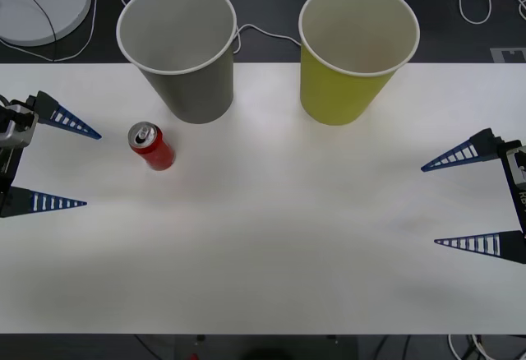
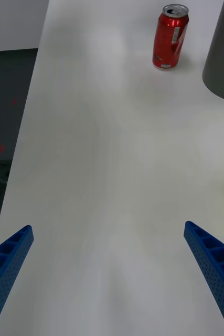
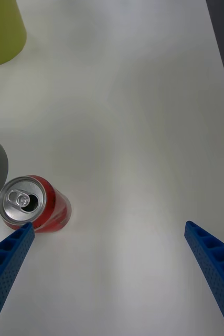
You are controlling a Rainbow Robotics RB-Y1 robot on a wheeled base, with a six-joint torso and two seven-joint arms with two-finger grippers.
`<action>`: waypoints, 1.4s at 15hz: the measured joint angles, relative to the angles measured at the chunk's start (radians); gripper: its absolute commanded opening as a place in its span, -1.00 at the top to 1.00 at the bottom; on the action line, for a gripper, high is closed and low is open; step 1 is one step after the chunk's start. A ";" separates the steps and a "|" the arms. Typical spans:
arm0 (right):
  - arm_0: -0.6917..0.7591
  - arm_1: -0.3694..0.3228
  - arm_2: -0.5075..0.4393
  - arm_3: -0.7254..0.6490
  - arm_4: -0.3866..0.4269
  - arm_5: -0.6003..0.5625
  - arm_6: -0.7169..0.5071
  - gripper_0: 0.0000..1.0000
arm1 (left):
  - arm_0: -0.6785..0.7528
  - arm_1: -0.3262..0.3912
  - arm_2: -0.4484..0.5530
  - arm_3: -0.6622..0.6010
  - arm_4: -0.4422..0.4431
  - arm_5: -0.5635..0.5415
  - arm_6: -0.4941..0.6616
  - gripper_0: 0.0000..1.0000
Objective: Put the can into the green bin and the plastic bottle into the gray bin
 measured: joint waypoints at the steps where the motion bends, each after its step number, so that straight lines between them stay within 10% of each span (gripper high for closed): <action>1: 0.000 0.000 0.000 0.000 0.000 0.000 0.000 -1.00 | 0.000 0.000 0.000 0.000 0.000 0.000 0.000 -1.00; 12: 0.000 0.000 0.000 0.000 0.000 0.000 0.000 -1.00 | 0.030 0.003 -0.018 0.013 0.019 0.012 0.006 -1.00; 21: 0.000 0.000 0.000 0.000 0.000 0.000 0.000 -1.00 | 0.194 0.007 -0.018 0.015 0.143 0.348 0.041 -1.00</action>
